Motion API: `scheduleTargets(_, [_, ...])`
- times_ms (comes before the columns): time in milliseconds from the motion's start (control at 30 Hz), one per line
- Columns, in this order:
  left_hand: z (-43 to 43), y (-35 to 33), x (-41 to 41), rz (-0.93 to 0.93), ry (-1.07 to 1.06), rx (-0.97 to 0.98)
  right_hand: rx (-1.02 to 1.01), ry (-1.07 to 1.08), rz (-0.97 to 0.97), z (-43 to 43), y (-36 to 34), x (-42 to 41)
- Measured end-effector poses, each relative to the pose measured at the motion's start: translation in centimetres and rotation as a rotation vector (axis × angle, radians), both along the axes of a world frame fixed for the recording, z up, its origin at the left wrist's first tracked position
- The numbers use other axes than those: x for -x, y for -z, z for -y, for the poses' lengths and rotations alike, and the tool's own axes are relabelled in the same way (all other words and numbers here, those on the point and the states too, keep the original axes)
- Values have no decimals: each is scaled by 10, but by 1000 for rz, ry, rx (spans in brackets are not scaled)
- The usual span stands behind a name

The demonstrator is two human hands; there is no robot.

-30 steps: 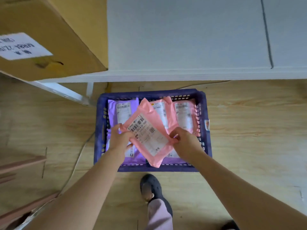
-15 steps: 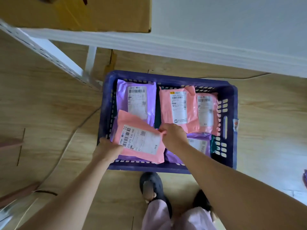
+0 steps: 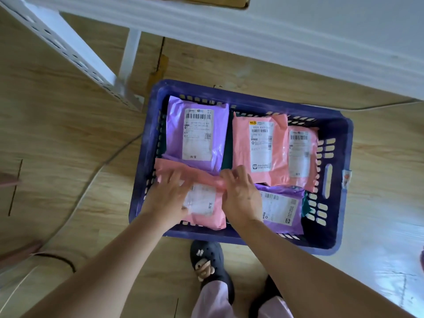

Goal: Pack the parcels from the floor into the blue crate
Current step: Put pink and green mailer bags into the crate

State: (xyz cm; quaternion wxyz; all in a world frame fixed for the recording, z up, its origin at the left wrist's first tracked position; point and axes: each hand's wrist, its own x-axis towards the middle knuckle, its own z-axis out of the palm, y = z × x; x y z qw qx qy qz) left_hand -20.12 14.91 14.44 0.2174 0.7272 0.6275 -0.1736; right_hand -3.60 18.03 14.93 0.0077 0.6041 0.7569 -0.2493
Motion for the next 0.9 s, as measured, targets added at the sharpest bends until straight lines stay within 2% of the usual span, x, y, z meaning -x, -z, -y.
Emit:
scheduleTargets(67, [6,17,1,-33,-8,24,-43,-176,30,2,4,1])
scheduleTargets(133, [11,25,-2,-78,-4,79,6,-300,81,11,15,0])
scheduleTargets(267, [13,39,-9,-18,-65,218,203,-259,160,26,44,-3])
scheduleTargets(433, [-2,38,-9,150,-275,420,209,-252,186,22,56,-1])
scheduleTargets(467, [-4,34,-8,148,-296,396,194,-267,183,22,53,-1])
scheduleTargets(567, [-7,24,-6,126,-246,79,13,-257,47,20,45,-12])
scheduleTargets(633, [-5,25,-4,80,-165,-31,-94,-202,7,12,36,-25])
scheduleTargets(700, [-7,26,-8,17,-68,-35,-98,-181,146,1,36,-41])
scheduleTargets(800, [-17,37,-23,-80,-12,81,124,-334,382,-11,39,-59])
scheduleTargets(900, [-32,36,-41,-181,-24,200,279,-380,394,-17,43,-63])
